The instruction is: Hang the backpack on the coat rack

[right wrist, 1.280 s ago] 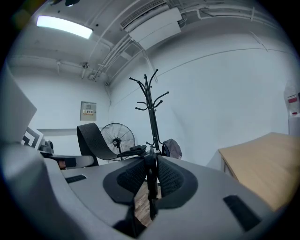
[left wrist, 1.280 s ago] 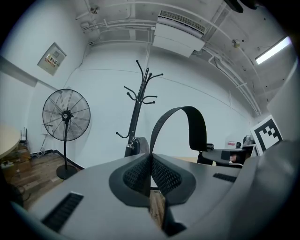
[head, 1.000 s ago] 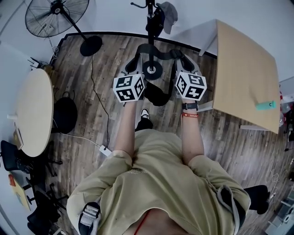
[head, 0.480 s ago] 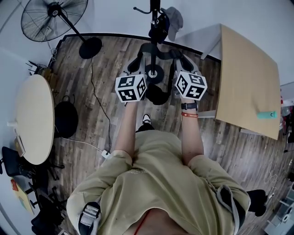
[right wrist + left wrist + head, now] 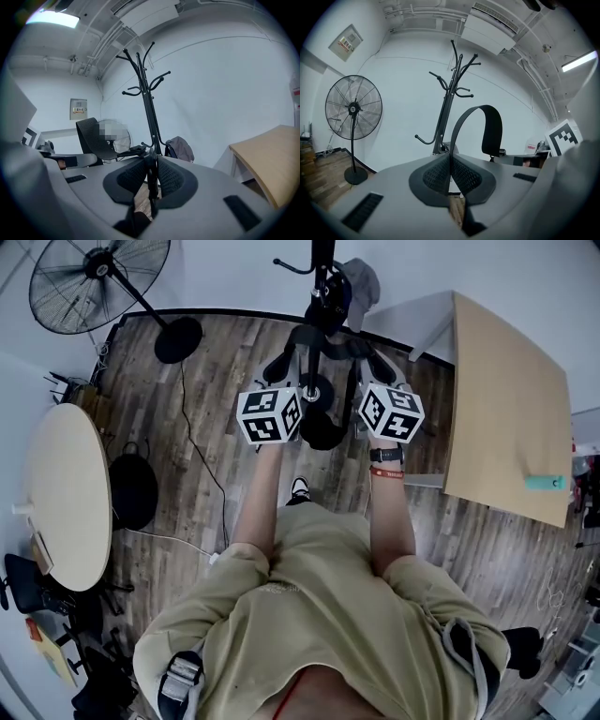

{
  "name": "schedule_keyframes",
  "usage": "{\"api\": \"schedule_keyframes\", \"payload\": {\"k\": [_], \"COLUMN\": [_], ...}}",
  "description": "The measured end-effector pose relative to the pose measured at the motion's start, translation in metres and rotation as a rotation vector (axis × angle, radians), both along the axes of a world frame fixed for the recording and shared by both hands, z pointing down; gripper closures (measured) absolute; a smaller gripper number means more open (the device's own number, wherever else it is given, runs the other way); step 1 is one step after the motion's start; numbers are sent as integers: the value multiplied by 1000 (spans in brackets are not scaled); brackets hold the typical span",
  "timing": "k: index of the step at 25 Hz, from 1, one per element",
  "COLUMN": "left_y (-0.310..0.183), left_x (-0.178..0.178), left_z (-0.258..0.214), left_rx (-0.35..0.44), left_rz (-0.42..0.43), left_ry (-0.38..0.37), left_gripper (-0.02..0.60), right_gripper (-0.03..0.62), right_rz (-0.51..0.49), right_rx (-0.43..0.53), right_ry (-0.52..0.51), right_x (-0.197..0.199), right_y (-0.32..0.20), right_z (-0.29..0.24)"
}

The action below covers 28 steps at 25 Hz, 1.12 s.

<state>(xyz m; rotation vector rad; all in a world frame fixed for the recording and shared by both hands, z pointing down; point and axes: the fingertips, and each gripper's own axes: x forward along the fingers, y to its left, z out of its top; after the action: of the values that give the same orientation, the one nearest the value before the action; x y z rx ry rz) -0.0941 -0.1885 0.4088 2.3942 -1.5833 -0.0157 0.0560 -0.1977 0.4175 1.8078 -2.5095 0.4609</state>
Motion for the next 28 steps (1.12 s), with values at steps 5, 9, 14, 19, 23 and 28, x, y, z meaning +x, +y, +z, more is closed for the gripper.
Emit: {"api": "schedule_keyframes", "payload": {"k": [5, 9, 14, 19, 23, 28], "left_y": [-29, -50, -78, -108, -128, -154], "left_x": [-4, -7, -2, 4, -1, 8], "left_z": [-1, -2, -4, -4, 3, 17], "left_rx": [2, 7, 1, -6, -24, -55], "left_rz": [38, 67, 92, 87, 70, 57], "left_ry": [-16, -15, -17, -18, -3, -1], "left_gripper": [557, 557, 557, 557, 557, 557], "right_gripper": [514, 514, 514, 514, 514, 514], "right_rz": [15, 25, 39, 30, 21, 9], "right_rx": [-4, -5, -16, -22, -36, -61], "right_ry": [-15, -16, -29, -38, -56, -49], "right_x": [-13, -25, -23, -16, -17, -10], "right_y": [-32, -51, -76, -111, -135, -164], "right_z": [1, 2, 4, 2, 7, 17]}}
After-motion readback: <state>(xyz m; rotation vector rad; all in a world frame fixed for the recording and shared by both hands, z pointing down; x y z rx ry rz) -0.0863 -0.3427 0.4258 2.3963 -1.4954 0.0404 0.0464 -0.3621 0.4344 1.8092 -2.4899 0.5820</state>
